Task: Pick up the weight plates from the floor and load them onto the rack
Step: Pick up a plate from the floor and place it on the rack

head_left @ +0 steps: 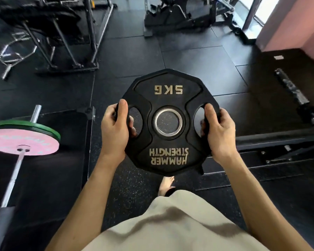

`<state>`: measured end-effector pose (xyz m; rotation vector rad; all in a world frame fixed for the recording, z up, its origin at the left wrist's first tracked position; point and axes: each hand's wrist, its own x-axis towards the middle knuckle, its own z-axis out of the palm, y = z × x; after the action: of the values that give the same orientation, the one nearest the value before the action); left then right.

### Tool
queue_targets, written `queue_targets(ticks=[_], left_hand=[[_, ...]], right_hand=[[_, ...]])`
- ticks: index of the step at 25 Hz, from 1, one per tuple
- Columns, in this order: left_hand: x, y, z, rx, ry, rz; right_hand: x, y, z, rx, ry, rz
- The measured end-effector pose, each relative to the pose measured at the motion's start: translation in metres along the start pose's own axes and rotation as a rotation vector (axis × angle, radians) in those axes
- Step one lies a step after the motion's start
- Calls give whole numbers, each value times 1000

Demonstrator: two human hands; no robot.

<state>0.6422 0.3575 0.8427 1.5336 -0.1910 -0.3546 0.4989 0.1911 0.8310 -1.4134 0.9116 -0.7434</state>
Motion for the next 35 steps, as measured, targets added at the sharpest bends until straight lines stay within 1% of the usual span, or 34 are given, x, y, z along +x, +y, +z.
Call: queue_targets(ticks=[4,9,13,17,20,22,24,28,31,35], left_hand=[[98,-1,3,-3,28,-1],[237,15,32,3,44,-12],[332,26,60,-2,23,-12],[453,26,99,-7,-38,-16],[547,28,135,5,-127,-7],[611,39,160,27,-194,-30],[674,54,191,58,-284,-17],[770,72,265,104,-417,-7],[832,70,332,92,-493,-9],[912,65,443,105,-588,8]], right_hand=[[82,0,64,10,-44,4],[208,-17,134,4,-77,31],[295,-31,173,6,-49,45],[397,-33,217,-11,34,32],[475,-34,247,-3,99,14],[525,-42,266,-20,178,28],[576,-55,282,-9,257,26],[663,-72,291,3,407,5],[734,-72,282,6,485,-10],[845,-70,254,35,569,-26]])
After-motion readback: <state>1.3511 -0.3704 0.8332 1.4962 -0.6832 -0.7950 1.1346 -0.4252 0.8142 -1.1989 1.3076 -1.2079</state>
